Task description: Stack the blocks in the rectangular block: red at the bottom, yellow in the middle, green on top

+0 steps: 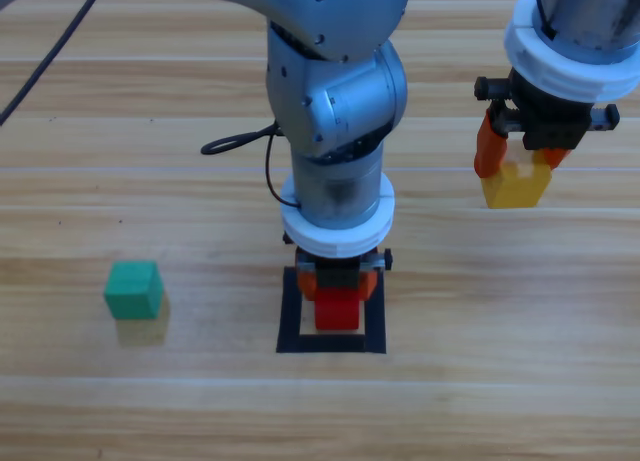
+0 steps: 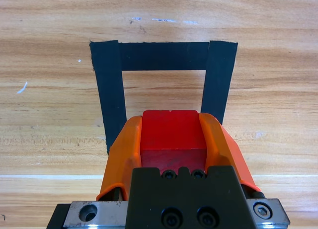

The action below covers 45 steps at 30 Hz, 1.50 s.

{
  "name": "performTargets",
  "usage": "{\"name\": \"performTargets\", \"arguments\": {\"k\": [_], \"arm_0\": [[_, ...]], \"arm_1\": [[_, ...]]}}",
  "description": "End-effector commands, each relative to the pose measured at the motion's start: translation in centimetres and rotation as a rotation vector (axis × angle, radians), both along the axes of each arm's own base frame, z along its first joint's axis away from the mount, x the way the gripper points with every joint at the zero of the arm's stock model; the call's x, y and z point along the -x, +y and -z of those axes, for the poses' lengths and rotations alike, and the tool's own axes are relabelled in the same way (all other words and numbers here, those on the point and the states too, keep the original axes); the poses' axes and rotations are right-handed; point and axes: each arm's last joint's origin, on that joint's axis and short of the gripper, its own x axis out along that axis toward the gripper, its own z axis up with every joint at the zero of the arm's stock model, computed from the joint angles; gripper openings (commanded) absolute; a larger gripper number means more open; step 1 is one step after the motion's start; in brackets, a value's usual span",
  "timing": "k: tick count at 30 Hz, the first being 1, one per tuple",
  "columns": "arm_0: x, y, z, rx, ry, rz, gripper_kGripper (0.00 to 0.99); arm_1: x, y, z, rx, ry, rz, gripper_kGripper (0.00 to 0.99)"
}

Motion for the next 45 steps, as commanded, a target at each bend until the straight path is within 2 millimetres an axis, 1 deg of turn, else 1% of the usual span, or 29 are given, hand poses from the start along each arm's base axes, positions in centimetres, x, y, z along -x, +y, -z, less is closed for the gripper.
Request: {"name": "performTargets", "arguments": {"k": [1, 12, 45], "arm_0": [[1.0, -0.7, 0.5, -0.015, -0.011, 0.02, 0.028], [0.8, -0.8, 1.1, -0.028, -0.014, 0.026, 0.026], [0.8, -0.7, 2.5, -0.061, -0.003, 0.029, 0.026]], "arm_1": [[0.1, 0.8, 1.1, 0.032, 0.012, -0.021, 0.005], [0.2, 0.7, 1.0, 0.03, 0.012, -0.022, 0.005], [0.0, 0.9, 1.5, 0.039, 0.021, -0.021, 0.005]]}}
